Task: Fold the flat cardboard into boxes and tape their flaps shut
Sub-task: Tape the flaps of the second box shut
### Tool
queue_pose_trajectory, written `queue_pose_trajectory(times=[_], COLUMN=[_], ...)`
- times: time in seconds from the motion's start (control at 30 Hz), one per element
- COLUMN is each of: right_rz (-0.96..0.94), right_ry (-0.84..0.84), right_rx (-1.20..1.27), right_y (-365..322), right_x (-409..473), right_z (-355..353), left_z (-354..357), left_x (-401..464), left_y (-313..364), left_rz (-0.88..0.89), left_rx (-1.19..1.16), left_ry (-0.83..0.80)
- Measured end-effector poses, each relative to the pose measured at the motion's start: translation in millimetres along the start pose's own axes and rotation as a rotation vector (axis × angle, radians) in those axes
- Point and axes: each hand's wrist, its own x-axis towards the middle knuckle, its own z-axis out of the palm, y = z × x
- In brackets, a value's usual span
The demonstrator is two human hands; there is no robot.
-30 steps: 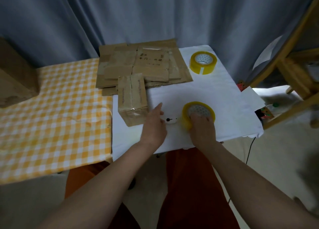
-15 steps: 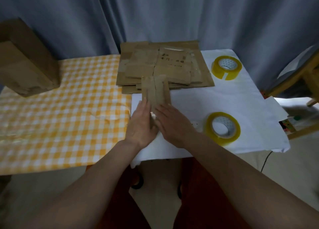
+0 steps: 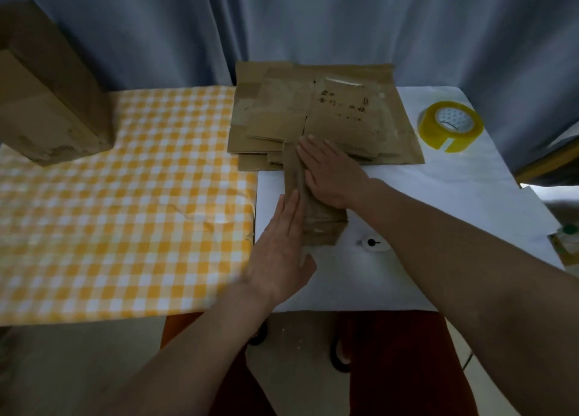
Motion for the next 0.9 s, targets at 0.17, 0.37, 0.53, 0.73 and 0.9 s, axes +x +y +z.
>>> queue_pose_trajectory(times=[0.17, 0.37, 0.53, 0.73, 0.9], right_rz=[0.108, 0.169, 0.158, 0.224, 0.381], right_ry=[0.112, 0.197, 0.227, 0.169, 0.208], right_rx=[0.303, 0.489, 0.331, 0.795, 1.101], right_y=[9.9, 12.6, 5.0, 3.1, 3.3], right_x=[29.8, 38.4, 31.0, -11.6, -84.6], right_z=[-1.2, 5.0, 8.9, 7.3, 10.9], left_z=[0.7, -10.9, -0.3, -3.0, -9.0], left_x=[0.8, 35.6, 42.0, 33.4, 33.4], left_y=[1.9, 3.8, 12.8, 16.6, 25.2], left_rz=[-0.042, -0.152, -0.266, -0.172, -0.230], left_rx=[-0.121, -0.167, -0.148, -0.101, -0.064], left_ry=[0.073, 0.111, 0.159, 0.142, 0.151])
